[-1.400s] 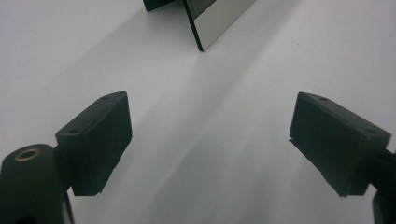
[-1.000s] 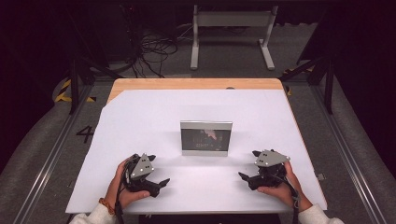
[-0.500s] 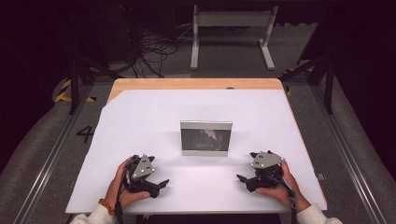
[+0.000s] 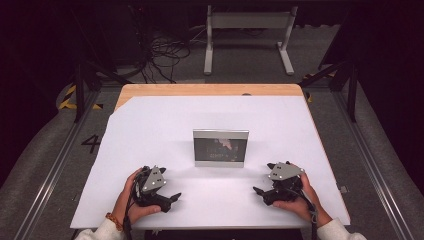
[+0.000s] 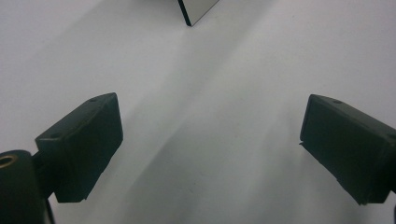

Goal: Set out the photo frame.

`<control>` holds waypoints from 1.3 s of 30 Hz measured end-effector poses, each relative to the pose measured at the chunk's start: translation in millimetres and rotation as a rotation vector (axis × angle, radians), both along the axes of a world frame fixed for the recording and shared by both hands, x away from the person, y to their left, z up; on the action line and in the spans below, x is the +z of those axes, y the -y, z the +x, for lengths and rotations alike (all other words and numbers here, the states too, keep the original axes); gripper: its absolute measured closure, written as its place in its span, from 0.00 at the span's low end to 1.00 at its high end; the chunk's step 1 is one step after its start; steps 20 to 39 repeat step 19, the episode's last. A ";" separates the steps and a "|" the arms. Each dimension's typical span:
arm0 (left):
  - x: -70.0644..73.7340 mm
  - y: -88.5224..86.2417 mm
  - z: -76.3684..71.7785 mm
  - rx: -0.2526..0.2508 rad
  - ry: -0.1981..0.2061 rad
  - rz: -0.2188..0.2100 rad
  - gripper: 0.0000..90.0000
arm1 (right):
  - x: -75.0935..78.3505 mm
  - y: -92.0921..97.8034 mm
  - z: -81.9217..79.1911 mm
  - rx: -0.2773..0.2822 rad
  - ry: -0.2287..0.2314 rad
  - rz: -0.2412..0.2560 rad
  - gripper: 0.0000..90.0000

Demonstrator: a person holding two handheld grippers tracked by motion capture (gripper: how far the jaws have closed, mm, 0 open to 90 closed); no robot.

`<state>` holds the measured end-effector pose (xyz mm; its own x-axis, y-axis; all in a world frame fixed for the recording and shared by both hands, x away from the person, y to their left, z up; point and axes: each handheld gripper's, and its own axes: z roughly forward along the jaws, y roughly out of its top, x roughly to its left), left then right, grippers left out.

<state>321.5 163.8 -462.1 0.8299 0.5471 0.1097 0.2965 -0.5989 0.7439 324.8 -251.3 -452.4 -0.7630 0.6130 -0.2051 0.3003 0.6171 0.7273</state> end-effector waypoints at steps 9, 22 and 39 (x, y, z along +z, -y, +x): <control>-0.4 0.1 1.2 0.004 0.000 0.003 0.08 | -0.1 -0.7 -0.2 0.002 0.001 -0.001 0.11; -1.3 0.1 3.3 0.022 -0.005 0.010 0.08 | 1.3 1.1 0.3 0.000 0.004 0.004 0.11; -1.3 0.1 3.3 0.022 -0.005 0.010 0.08 | 1.3 1.1 0.3 0.000 0.004 0.004 0.11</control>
